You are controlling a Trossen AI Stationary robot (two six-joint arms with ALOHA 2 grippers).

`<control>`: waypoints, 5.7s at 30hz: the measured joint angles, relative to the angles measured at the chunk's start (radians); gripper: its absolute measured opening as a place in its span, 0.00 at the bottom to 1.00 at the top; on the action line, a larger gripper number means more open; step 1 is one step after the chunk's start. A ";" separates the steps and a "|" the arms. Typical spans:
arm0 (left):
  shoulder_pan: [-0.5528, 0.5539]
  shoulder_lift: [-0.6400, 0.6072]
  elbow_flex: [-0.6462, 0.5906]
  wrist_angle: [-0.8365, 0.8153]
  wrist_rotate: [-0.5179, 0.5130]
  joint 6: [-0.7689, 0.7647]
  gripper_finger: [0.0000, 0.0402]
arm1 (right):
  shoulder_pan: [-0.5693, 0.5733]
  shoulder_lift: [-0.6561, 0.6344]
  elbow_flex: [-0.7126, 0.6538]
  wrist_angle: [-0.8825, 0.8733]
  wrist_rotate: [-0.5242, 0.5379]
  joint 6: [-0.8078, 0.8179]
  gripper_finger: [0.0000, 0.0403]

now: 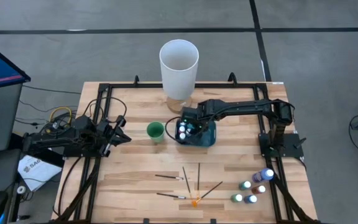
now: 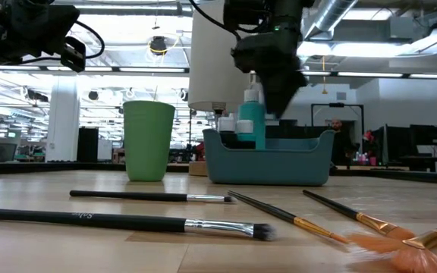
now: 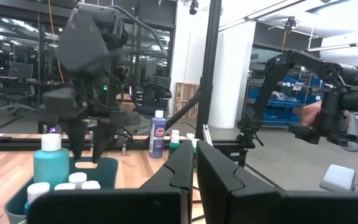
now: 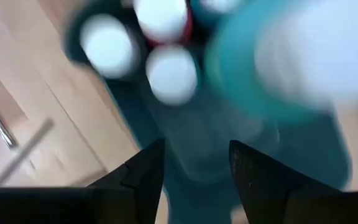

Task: Pick & Place Paint Supplies
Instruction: Put the small light green paint bottle into the green bin

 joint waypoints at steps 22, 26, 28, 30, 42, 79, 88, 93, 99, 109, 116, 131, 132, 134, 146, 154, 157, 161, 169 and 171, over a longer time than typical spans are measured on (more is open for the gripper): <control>0.000 0.000 0.000 0.009 0.000 0.000 0.02 | 0.389 -0.270 -0.009 -0.441 0.052 0.749 0.43; 0.000 0.000 0.000 0.009 0.000 0.000 0.02 | 0.514 -0.314 -0.009 -0.443 0.067 0.980 0.43; 0.000 0.000 0.000 0.010 0.000 0.000 0.02 | 0.571 -0.309 -0.009 -0.437 0.069 1.074 0.43; 0.000 0.000 0.000 0.011 0.000 0.000 0.02 | 0.621 -0.299 -0.010 -0.437 0.056 1.171 0.43; 0.000 0.000 0.000 0.019 0.000 0.000 0.02 | 0.810 -0.234 -0.010 -0.438 -0.078 1.550 0.43; 0.000 0.000 0.000 0.032 0.000 0.000 0.02 | 0.921 -0.391 -0.493 0.043 -0.047 1.812 0.51; 0.000 0.000 0.000 0.037 0.000 0.000 0.02 | 0.920 -0.389 -0.528 0.089 -0.058 1.812 0.50; 0.000 0.000 0.000 0.038 0.000 0.000 0.02 | 0.916 -0.388 -0.529 0.091 -0.058 1.812 0.44; 0.000 0.000 0.000 0.038 0.000 0.000 0.02 | 0.908 -0.387 -0.529 0.091 -0.058 1.811 0.33; 0.000 0.000 0.000 0.038 0.000 0.000 0.02 | 0.908 -0.387 -0.529 0.094 -0.059 1.798 0.28; 0.000 0.000 0.000 0.039 0.000 0.000 0.02 | 0.865 -0.391 -0.479 0.034 -0.070 1.714 0.27; 0.000 0.000 0.000 0.040 0.000 0.000 0.02 | 0.574 -0.392 -0.255 -0.238 -0.079 1.227 0.29; 0.000 0.000 0.000 0.041 0.000 0.000 0.02 | 0.545 -0.393 -0.240 -0.254 -0.079 1.188 0.29; 0.000 0.000 0.000 0.042 0.000 0.000 0.02 | 0.482 -0.393 -0.218 -0.265 -0.077 1.108 0.29; 0.000 0.000 0.000 0.045 0.000 0.000 0.02 | 0.195 -0.385 -0.187 -0.144 -0.077 0.699 0.29; 0.000 0.000 0.000 0.045 0.000 0.000 0.02 | 0.099 -0.385 -0.186 -0.023 -0.077 0.567 0.29; 0.000 0.000 0.000 0.045 0.000 0.000 0.02 | 0.078 -0.385 -0.186 0.003 -0.077 0.541 0.29; 0.000 0.000 0.000 0.045 0.000 0.000 0.02 | 0.052 -0.367 -0.184 0.029 -0.077 0.508 0.29; 0.000 0.004 0.000 0.046 0.000 0.000 0.02 | 0.014 -0.225 -0.116 0.010 -0.077 0.411 0.29; 0.000 0.009 0.000 0.050 0.000 0.000 0.02 | 0.015 -0.187 -0.073 -0.002 -0.074 0.389 0.29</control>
